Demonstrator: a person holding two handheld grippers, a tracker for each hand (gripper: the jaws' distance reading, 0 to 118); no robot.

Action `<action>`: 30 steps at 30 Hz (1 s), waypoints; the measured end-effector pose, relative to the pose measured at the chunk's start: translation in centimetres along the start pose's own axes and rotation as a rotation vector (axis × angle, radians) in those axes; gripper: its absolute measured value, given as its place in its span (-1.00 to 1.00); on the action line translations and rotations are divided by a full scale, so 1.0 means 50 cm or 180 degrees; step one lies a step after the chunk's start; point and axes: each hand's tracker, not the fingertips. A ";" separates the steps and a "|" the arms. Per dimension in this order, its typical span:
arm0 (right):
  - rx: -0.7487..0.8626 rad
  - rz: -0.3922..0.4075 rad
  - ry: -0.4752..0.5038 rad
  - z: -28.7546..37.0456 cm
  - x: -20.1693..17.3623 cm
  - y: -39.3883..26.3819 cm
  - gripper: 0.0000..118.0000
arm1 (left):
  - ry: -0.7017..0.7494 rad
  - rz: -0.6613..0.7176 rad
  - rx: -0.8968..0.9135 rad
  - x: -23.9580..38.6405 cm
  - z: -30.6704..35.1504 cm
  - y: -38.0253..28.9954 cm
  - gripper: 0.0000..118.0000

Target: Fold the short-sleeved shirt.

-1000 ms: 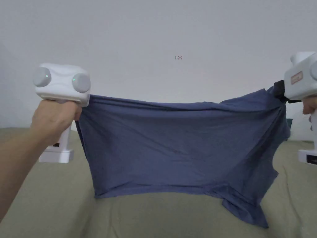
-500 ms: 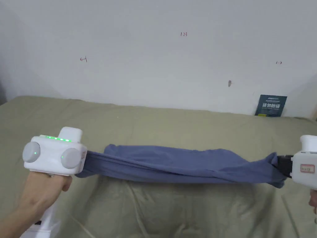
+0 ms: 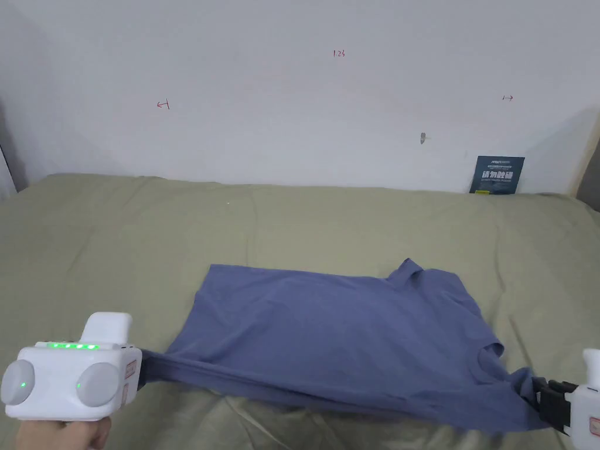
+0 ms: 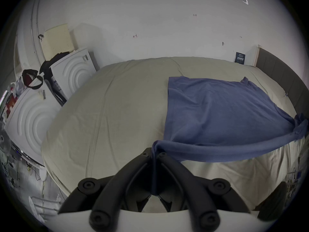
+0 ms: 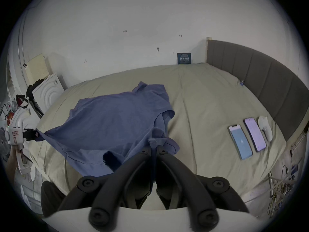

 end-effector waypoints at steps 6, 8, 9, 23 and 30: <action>-0.0146 -0.0264 0.0051 0.015 0.020 -0.071 -0.93 | -0.0003 -0.0045 -0.0083 -0.003 0.027 -0.082 -0.98; -0.0171 -0.0229 0.0020 0.016 0.023 -0.099 -0.93 | -0.0053 0.0002 -0.0187 -0.015 0.019 -0.102 -0.98; -0.0213 -0.0208 0.0006 0.016 0.024 -0.106 -0.93 | -0.0063 0.0036 -0.0217 -0.016 0.020 -0.110 -0.98; -0.0514 -0.0390 0.0015 -0.013 0.051 -0.156 -0.03 | -0.0223 0.0138 -0.0382 -0.030 0.003 -0.167 0.12; -0.0382 -0.0532 -0.0082 0.025 0.077 -0.136 0.99 | -0.0263 0.0308 -0.0508 -0.055 0.088 -0.148 0.97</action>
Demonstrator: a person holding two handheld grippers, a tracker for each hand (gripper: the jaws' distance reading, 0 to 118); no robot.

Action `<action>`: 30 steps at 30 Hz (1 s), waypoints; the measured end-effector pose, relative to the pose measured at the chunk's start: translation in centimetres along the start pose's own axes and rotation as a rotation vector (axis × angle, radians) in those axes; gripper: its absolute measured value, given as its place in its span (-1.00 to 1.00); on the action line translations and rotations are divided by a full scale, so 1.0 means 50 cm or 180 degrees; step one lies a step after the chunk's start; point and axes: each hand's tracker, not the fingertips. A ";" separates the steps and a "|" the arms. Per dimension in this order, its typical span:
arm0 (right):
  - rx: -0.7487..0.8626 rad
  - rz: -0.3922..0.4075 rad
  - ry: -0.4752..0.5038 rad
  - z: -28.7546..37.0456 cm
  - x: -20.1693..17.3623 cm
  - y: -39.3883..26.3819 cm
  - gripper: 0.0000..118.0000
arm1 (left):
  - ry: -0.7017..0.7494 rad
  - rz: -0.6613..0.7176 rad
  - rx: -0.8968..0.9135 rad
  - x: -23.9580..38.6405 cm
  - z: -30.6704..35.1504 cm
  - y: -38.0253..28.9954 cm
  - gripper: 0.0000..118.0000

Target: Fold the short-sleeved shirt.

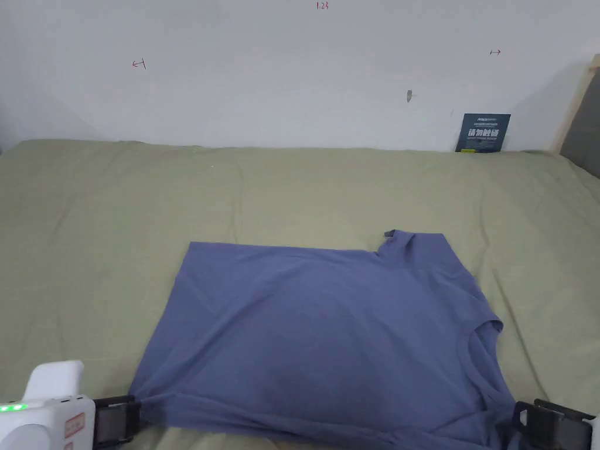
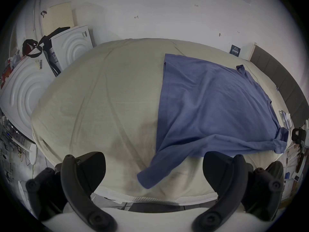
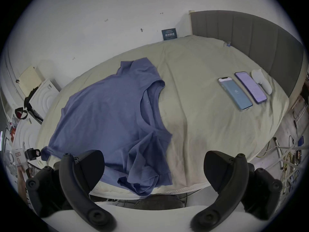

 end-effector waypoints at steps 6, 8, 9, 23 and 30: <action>0.0272 0.0265 -0.0039 0.064 -0.025 0.009 0.32 | -0.0123 0.0032 0.0191 -0.032 0.036 -0.008 0.26; 0.0272 0.0338 -0.0125 0.068 -0.039 0.004 -1.00 | -0.0072 0.0038 0.0283 -0.039 0.045 -0.015 -1.00; 0.0283 0.0361 -0.0213 0.064 -0.042 0.000 -1.00 | -0.0090 0.0106 0.0303 -0.050 0.027 -0.023 -1.00; 0.0103 0.0257 -0.0023 0.038 -0.059 -0.025 -1.00 | -0.0251 0.0133 0.0007 -0.052 -0.016 -0.034 0.74; 0.0017 0.0309 0.0005 0.031 -0.060 -0.026 -1.00 | -0.0270 -0.0010 0.0046 -0.024 -0.065 -0.013 0.89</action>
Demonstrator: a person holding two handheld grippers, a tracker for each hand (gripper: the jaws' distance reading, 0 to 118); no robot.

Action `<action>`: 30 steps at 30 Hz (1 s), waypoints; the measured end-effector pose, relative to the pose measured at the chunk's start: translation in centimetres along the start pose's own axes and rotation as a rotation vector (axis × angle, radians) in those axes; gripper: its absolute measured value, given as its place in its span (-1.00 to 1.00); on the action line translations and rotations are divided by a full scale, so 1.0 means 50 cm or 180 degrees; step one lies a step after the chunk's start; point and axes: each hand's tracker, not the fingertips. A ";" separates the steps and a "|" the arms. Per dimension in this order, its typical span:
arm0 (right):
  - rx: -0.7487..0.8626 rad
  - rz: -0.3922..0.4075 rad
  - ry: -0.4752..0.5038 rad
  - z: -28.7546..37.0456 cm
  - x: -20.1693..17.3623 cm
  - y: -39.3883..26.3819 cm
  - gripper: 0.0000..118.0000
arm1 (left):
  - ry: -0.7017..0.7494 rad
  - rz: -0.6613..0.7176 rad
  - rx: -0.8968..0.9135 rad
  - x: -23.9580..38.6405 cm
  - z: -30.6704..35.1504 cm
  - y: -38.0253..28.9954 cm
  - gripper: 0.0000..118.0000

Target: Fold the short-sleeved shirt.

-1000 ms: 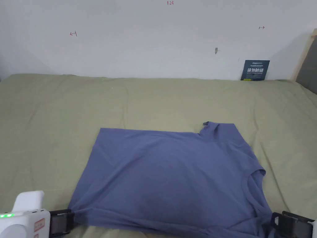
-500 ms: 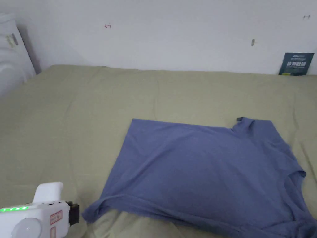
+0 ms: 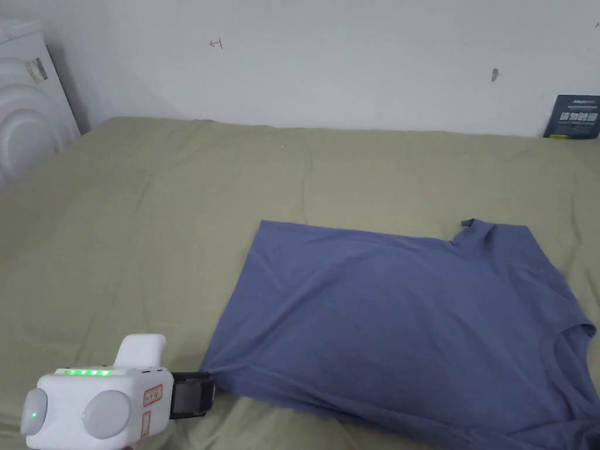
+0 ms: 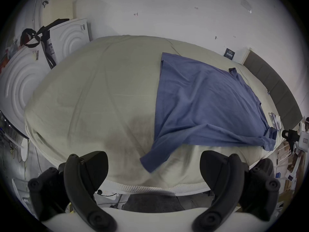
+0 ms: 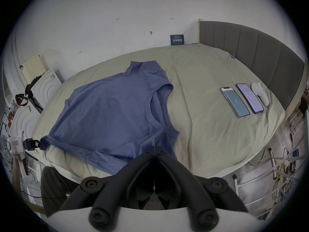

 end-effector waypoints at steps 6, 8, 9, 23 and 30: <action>-0.0099 -0.0055 -0.0092 -0.024 0.033 -0.014 -1.00 | 0.0116 0.0012 0.0190 0.017 -0.012 -0.008 -0.98; -0.0108 -0.0080 -0.0113 -0.031 0.049 -0.016 -1.00 | 0.0043 0.0139 -0.0020 0.004 -0.017 -0.004 -0.98; -0.0109 -0.0085 -0.0116 -0.033 0.054 -0.017 -1.00 | 0.0025 0.0166 0.0009 0.002 -0.014 -0.006 -0.98; -0.0644 0.0129 0.0177 -0.095 0.034 -0.035 0.75 | 0.0101 0.0115 -0.0178 -0.018 -0.043 -0.004 -0.98; -0.0672 0.0034 0.0137 -0.127 0.051 -0.057 -0.76 | 0.0102 0.0114 -0.0214 -0.012 -0.038 -0.010 -0.98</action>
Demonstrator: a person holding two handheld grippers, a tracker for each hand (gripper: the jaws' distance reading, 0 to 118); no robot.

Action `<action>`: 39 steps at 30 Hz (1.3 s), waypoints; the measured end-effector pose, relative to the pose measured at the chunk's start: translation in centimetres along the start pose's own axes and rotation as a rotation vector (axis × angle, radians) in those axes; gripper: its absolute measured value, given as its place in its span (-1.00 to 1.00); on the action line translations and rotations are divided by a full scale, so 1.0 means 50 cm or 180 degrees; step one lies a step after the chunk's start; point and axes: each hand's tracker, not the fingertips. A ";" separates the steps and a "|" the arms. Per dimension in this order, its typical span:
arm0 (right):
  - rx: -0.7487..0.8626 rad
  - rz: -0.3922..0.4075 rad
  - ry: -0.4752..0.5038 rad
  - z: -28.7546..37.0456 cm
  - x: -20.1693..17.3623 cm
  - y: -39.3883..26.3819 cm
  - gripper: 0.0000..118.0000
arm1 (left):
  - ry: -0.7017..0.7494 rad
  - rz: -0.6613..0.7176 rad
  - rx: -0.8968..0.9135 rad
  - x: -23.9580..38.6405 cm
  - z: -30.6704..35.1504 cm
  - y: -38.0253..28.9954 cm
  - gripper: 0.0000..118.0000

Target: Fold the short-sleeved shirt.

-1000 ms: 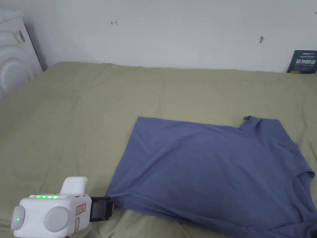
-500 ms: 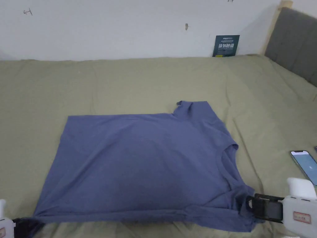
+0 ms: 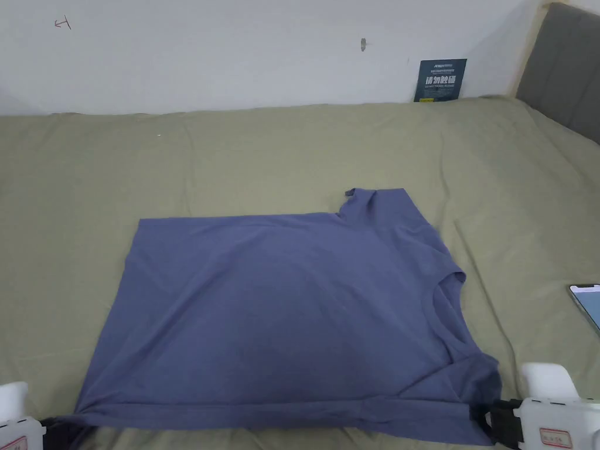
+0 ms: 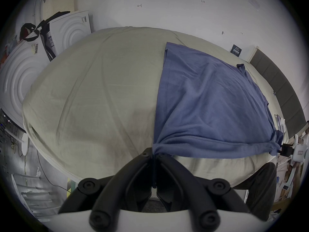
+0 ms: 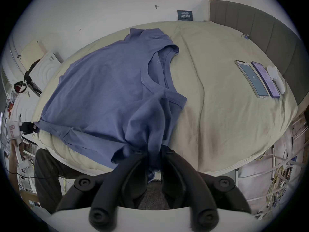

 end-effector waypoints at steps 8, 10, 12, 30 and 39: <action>0.0281 -0.0211 -0.0042 0.069 -0.004 0.003 -0.77 | 0.0060 -0.0111 0.0136 0.015 0.021 0.012 -0.98; 0.0303 -0.0247 -0.0056 0.074 -0.005 0.015 -0.77 | 0.0086 -0.0168 0.0167 0.019 0.025 0.024 -0.98; 0.0371 -0.0261 -0.0050 0.082 -0.007 0.030 -0.77 | 0.0093 -0.0186 0.0177 0.021 0.023 0.034 -0.98; 0.0519 -0.0281 -0.0088 0.034 -0.029 0.285 -0.77 | 0.0128 -0.0432 0.0346 0.094 -0.071 0.270 -0.98; 0.0332 -0.0284 -0.0199 -0.090 -0.031 0.407 -0.77 | 0.0168 -0.0487 0.0222 0.131 -0.184 0.368 -0.98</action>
